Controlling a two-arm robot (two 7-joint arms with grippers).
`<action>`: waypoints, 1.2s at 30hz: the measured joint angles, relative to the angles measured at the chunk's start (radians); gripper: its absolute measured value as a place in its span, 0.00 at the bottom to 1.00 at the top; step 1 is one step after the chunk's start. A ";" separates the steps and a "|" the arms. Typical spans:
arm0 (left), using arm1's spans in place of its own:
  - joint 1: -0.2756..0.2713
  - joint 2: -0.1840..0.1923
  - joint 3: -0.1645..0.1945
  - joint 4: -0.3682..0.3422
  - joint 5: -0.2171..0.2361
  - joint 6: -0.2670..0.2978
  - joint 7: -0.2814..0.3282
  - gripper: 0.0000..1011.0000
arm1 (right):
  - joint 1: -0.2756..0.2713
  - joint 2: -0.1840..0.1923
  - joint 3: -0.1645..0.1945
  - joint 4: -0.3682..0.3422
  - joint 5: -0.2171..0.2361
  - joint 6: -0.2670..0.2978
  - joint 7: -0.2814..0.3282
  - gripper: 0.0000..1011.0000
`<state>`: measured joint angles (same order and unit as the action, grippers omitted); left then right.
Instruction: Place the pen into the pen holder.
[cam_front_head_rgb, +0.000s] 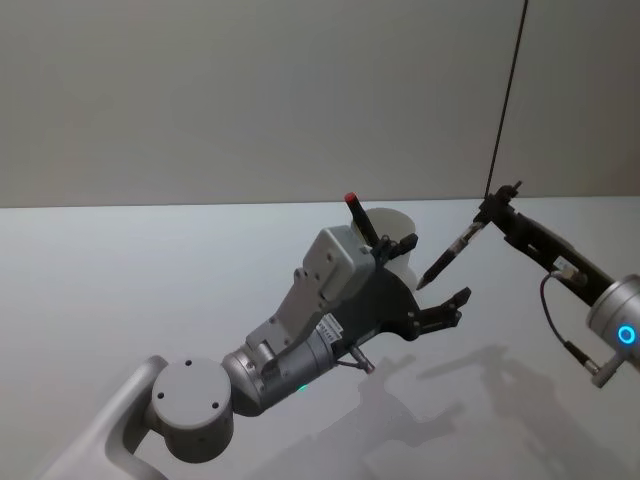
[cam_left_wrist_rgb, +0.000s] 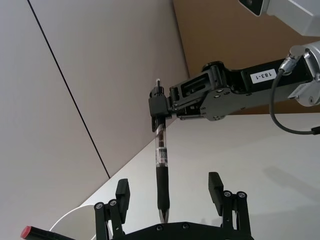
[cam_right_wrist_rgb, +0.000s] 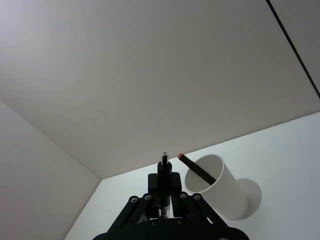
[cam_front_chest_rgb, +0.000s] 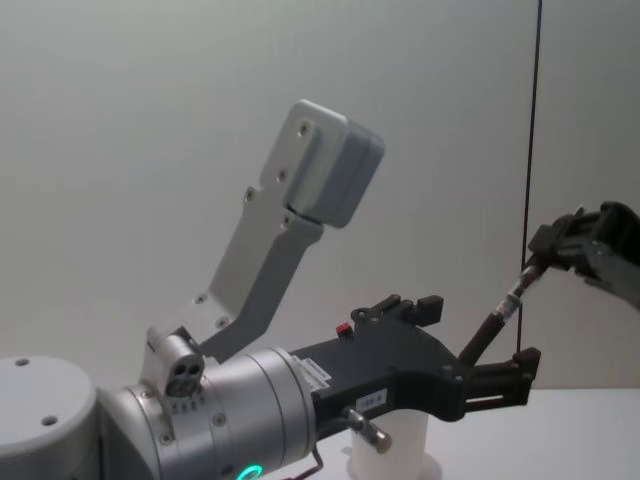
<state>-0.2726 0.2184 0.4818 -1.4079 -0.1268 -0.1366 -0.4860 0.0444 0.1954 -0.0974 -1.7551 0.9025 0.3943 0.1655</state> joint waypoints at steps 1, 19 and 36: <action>0.000 0.000 0.000 0.000 0.000 0.000 0.000 0.99 | 0.002 0.002 -0.001 0.002 -0.009 -0.007 0.006 0.13; 0.000 0.000 0.000 0.000 0.000 0.000 0.000 0.99 | 0.106 0.034 -0.014 0.128 -0.190 -0.129 0.189 0.13; 0.000 0.000 0.000 0.000 0.000 0.000 0.000 0.99 | 0.286 0.029 -0.034 0.368 -0.299 -0.217 0.423 0.13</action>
<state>-0.2726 0.2184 0.4819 -1.4080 -0.1267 -0.1366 -0.4860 0.3303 0.2246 -0.1317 -1.3866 0.6036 0.1775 0.5885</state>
